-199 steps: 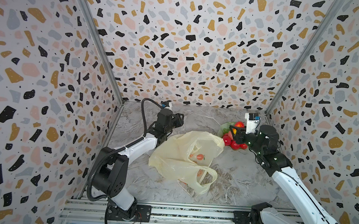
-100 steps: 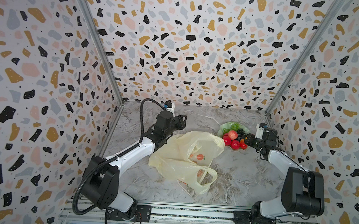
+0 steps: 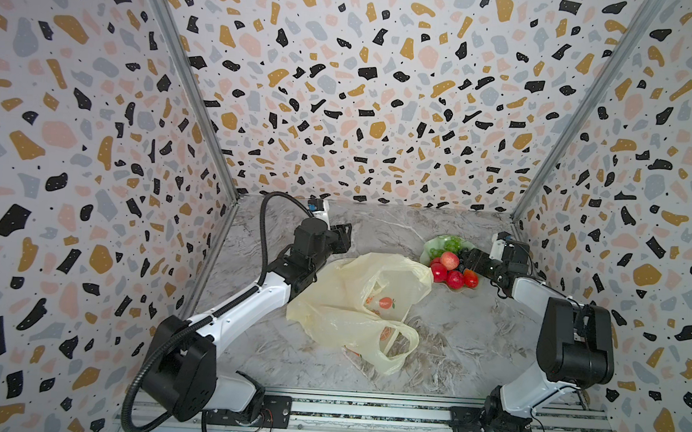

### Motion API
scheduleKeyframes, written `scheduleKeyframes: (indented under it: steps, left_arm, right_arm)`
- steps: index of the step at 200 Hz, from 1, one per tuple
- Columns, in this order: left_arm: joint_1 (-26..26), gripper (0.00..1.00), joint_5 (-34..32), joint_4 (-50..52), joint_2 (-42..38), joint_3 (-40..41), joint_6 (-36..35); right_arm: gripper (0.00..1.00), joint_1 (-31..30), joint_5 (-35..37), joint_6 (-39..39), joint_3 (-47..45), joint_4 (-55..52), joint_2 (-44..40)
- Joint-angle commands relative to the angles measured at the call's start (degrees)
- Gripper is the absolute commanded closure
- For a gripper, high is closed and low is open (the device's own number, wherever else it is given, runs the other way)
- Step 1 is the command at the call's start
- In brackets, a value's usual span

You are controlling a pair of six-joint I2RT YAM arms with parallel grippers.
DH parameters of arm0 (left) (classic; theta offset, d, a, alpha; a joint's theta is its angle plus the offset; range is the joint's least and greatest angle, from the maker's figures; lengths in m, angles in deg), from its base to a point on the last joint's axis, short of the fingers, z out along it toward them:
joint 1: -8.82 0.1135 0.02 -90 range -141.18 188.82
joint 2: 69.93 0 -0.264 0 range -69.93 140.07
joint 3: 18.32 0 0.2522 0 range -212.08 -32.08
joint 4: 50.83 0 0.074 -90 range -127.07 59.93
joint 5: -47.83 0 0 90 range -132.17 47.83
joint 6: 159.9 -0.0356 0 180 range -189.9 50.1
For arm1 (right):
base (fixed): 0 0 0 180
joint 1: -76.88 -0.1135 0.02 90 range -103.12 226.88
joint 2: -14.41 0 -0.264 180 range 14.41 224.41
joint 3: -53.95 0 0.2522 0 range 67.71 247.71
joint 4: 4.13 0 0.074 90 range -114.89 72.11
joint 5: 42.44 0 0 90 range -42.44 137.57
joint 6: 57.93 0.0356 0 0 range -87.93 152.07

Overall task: Take fruits out of the plastic bag
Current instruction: Place the fake fruit on the plate, then reset both arms

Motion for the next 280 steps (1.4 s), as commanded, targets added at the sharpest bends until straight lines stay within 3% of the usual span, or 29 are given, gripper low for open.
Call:
scheduleKeyframes:
  steps: [1,32,53,67,91,127,145,162,179,198,225,246,258,280]
  left_arm:
    - [0.04,0.46,-9.14,-1.86,-2.86,2.27,-3.63]
    - [0.95,0.45,-21.12,-3.22,-6.64,7.1,-5.8]
    - [2.43,0.43,-33.42,-6.52,-10.38,12.99,-8.61]
    - [4.16,0.4,-41.91,-9.16,-13.02,18.59,-10.2]
    - [9.2,0.36,-47.71,-16.85,-17.98,29.87,-11.28]
    - [12.7,0.28,-45.54,-32.17,-22.23,44.3,-19.11]
    - [15.11,0.24,-39.05,-38.15,-20.58,48.39,-20.69]
    - [19.1,0.21,-28.47,-49.55,-15.97,52.39,-21.93]
    - [21.91,0.18,-19.62,-53.8,-12.79,51.63,-24.74]
    - [22.28,0.15,-16.84,-62.07,-6.35,52.4,-26.8]
    - [22.28,0.1,-15.82,-79.62,5.93,54.54,-27.65]
    - [22.31,0.07,-18.07,-61.79,-0.06,49.92,-26.04]
    - [22.28,0.05,-22.19,-61.61,1.49,48.92,-24.18]
    - [22.06,0.04,-20.81,-61.2,1.65,48.57,-25.13]
  right_arm:
    - [0.13,0.19,0.9,-0.8,2.55,-2.6,-4.66]
    - [0.11,0.17,2.76,0.02,2.88,-5.36,-8.88]
    - [0.11,0.48,8.4,0.17,1.41,-6.09,-13.38]
    - [0.11,1.14,13.16,0.13,-2.46,-2.87,-17.27]
    - [0.1,0.97,19.71,-3.23,-14.61,9.99,-23.8]
    - [0.06,-2.21,20.11,-11.3,-35.93,40.9,-26.74]
    - [0.06,-3.29,16.82,-11.75,-39.92,49.73,-22.24]
    - [0.05,-7.0,16.06,-16.18,-43.36,58.69,-17.8]
    - [0.05,-9.36,15.27,-19.26,-47.44,71.19,-12.82]
    - [0.05,-10.31,14.88,-20.15,-49.87,80.52,-8.29]
    - [0.04,-9.63,13.97,-19.84,-50.42,78.93,-9.91]
    - [0.01,-9.51,17.58,-18.11,-49.49,77.71,-9.21]
    - [0.02,-9.71,25.91,-14.84,-45.47,69.26,-9.56]
    - [0.0,-11.73,24.33,-18.29,-45.32,71.11,-8.64]
